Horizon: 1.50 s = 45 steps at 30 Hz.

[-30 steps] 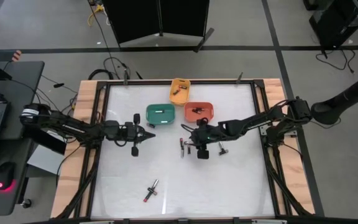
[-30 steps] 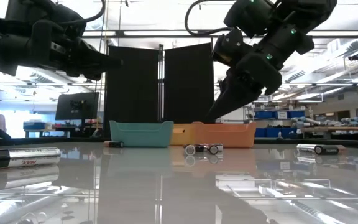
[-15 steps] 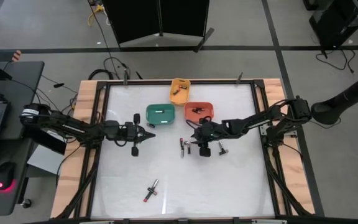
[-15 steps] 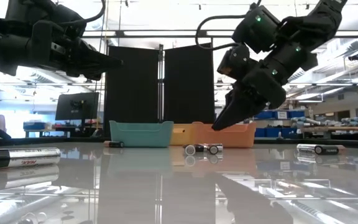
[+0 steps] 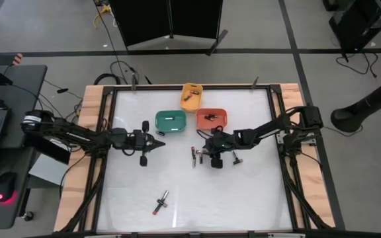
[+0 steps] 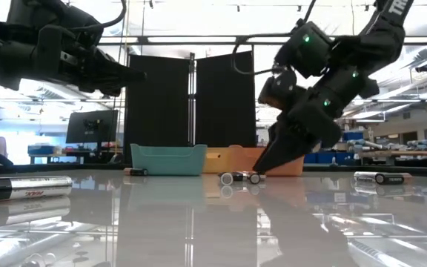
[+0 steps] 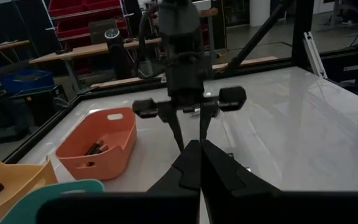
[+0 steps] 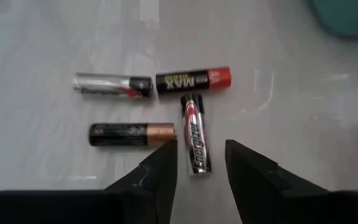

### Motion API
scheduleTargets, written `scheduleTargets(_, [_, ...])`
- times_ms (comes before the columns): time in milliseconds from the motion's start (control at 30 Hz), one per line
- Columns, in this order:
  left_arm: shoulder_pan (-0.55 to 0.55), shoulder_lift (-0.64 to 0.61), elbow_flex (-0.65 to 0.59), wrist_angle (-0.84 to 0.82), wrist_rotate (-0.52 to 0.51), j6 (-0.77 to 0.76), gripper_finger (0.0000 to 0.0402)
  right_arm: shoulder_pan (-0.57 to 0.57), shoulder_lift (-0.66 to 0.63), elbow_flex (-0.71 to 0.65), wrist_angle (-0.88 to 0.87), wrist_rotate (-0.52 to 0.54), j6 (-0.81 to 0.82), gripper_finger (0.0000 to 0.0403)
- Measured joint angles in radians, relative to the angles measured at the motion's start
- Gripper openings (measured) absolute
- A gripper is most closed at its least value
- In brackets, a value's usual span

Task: Sort batteries
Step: Put the silver battery into the green bin

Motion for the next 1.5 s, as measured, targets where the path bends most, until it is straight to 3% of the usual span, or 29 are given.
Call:
scheduleTargets(233, [-0.001,0.000,0.000,-0.011,0.000,-0.002,0.0010,-0.009,0.051,0.005,0.030,-0.004,0.020,0.0134])
scheduleTargets(467, [-0.006,0.000,0.000,-0.012,-0.002,-0.003,0.0010,-0.009,0.052,0.006,0.028,0.019,0.018,0.0062])
scheduleTargets(1067, [-0.006,0.000,0.000,-0.011,-0.020,-0.011,0.0010,0.001,-0.085,0.006,-0.051,0.066,0.042,0.0062])
scheduleTargets(1500, [-0.006,0.000,0.000,0.013,-0.022,-0.011,0.0010,-0.068,-0.085,0.343,-0.251,0.118,-0.002,0.0062])
